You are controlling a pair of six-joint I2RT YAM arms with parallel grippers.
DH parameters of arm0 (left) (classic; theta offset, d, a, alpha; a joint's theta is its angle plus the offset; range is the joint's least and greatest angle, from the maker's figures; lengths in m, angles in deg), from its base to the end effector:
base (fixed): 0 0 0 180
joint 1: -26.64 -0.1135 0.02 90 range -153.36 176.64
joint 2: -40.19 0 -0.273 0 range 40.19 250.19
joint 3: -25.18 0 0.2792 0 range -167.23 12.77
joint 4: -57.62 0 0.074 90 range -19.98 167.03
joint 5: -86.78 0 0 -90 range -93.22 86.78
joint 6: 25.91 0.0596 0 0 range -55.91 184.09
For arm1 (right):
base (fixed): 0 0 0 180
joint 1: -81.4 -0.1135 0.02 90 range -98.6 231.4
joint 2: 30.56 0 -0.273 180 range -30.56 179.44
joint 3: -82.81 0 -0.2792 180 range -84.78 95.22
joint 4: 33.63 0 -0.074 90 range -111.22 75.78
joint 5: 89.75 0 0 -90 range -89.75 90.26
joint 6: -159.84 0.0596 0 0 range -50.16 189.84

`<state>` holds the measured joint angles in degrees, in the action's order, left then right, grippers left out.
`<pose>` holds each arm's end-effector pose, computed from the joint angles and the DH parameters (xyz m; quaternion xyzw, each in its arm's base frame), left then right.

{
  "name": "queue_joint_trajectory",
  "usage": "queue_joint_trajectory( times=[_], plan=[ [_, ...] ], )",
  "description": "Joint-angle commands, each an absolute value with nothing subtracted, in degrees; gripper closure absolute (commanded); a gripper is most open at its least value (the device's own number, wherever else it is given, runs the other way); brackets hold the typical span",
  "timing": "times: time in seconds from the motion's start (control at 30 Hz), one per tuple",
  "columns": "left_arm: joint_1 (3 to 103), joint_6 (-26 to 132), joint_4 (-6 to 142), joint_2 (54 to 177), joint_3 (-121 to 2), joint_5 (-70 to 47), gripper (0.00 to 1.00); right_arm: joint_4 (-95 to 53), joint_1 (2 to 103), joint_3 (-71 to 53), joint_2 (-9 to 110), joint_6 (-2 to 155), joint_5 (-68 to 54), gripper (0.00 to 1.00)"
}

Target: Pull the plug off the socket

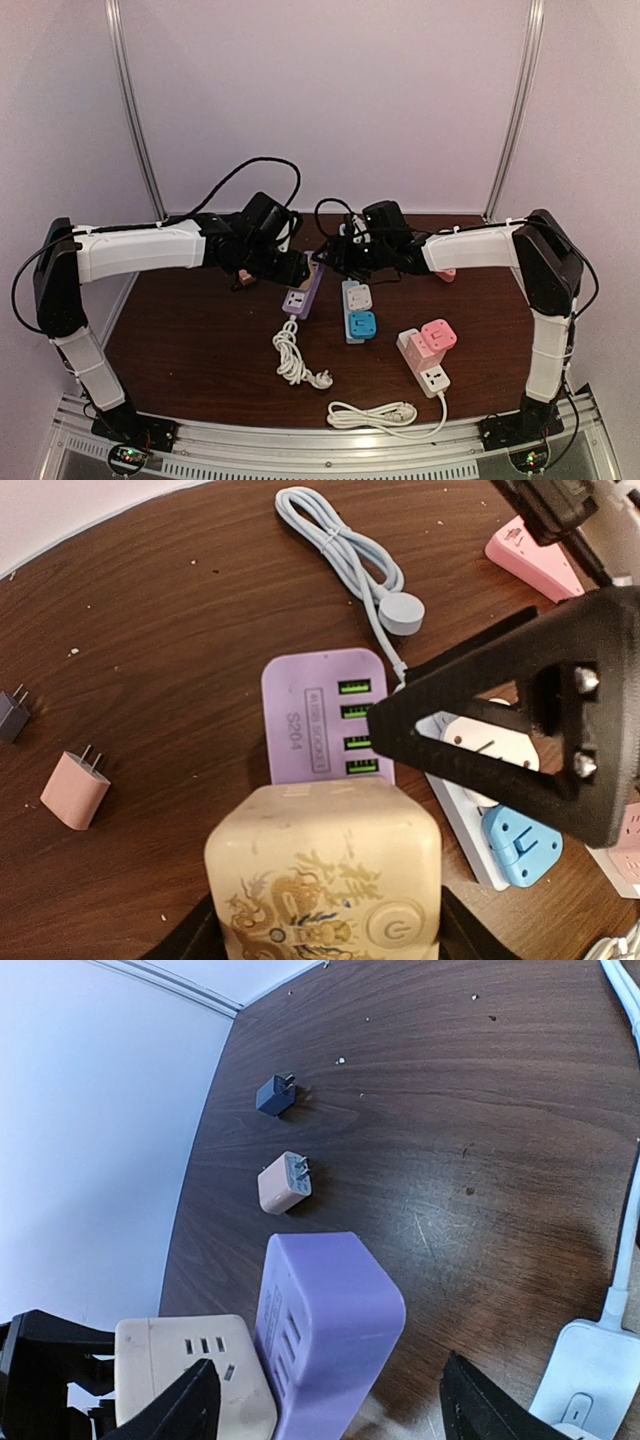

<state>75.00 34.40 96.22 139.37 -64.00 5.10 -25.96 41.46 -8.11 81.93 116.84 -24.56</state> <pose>0.2898 -0.3130 0.2348 0.1260 0.9248 -0.1693 0.3166 0.3599 0.3340 0.1887 -0.0531 0.8553 0.4662 0.2199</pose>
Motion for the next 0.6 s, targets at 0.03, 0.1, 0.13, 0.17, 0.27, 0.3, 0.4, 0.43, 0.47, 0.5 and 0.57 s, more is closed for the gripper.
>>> queue_joint_trajectory(
  times=[0.03, 0.1, 0.13, 0.17, 0.27, 0.3, 0.4, 0.43, 0.47, 0.5, 0.57],
  plan=[
    [74.9, 33.8, 89.0, 135.9, -63.1, 3.5, 0.86, -32.3, 41.2, -7.5, 83.8, 120.0, -27.7, 0.28],
    [74.9, 33.7, 88.8, 135.8, -63.0, 3.3, 0.86, -34.0, 41.2, -8.0, 84.0, 121.0, -28.3, 0.31],
    [74.9, 33.7, 88.5, 135.7, -63.0, 3.1, 0.86, -34.8, 41.2, -8.2, 84.1, 121.4, -28.6, 0.33],
    [74.9, 33.7, 88.2, 135.5, -62.7, 2.9, 0.86, -35.4, 41.2, -8.4, 84.1, 121.7, -28.7, 0.35],
    [74.9, 33.6, 87.3, 135.1, -62.3, 2.2, 0.86, -37.1, 41.2, -9.3, 84.0, 122.4, -29.1, 0.43],
    [74.9, 33.5, 87.1, 135.0, -62.2, 2.2, 0.86, -37.4, 41.2, -9.5, 84.1, 122.7, -29.2, 0.46],
    [74.9, 33.1, 86.7, 134.8, -62.3, 1.7, 0.86, -38.4, 41.2, -9.8, 84.3, 123.4, -30.0, 0.52],
    [74.9, 33.1, 86.5, 134.8, -62.3, 1.5, 0.86, -38.6, 41.2, -9.9, 84.3, 123.6, -30.1, 0.52],
    [74.9, 33.0, 86.3, 134.8, -62.3, 1.4, 0.86, -38.7, 41.2, -10.0, 84.2, 123.6, -30.1, 0.52],
    [74.9, 32.9, 86.3, 134.8, -62.4, 1.3, 0.86, -38.7, 41.2, -10.1, 84.2, 123.6, -30.1, 0.52],
    [74.9, 32.8, 85.9, 134.8, -62.4, 1.0, 0.86, -38.6, 41.2, -10.1, 84.1, 123.4, -30.0, 0.49]
  ],
)
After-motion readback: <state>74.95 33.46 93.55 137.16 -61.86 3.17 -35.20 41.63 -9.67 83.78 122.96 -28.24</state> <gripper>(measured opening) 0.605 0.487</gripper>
